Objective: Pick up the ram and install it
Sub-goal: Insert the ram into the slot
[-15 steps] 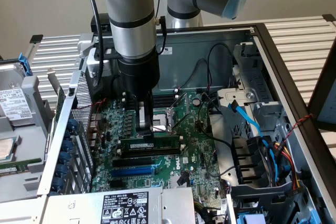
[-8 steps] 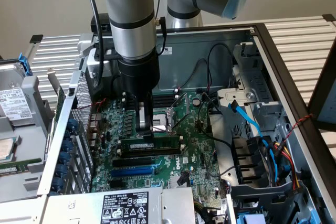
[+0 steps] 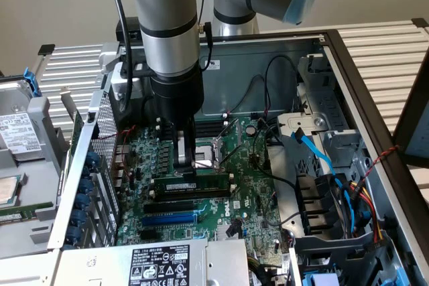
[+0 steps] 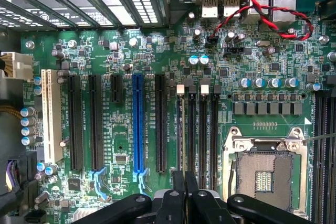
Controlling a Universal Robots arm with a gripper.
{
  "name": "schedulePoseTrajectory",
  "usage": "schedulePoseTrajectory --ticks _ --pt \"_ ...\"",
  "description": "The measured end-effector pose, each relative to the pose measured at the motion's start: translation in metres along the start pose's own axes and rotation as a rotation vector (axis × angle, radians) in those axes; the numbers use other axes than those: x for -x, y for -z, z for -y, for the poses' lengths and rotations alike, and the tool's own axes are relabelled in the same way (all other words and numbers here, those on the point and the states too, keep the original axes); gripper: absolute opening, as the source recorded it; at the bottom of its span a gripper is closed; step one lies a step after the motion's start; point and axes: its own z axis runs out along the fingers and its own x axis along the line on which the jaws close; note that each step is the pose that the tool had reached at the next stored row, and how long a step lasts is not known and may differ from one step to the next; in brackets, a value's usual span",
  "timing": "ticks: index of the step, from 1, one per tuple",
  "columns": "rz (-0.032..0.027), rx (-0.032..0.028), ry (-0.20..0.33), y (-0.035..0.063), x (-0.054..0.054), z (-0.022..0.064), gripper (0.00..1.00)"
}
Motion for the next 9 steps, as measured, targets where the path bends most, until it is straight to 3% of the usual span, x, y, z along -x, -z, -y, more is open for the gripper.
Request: schedulePoseTrajectory --ticks 9 --pt "0.0001 0.0000 0.000 0.0000 0.0000 0.0000 0.12"
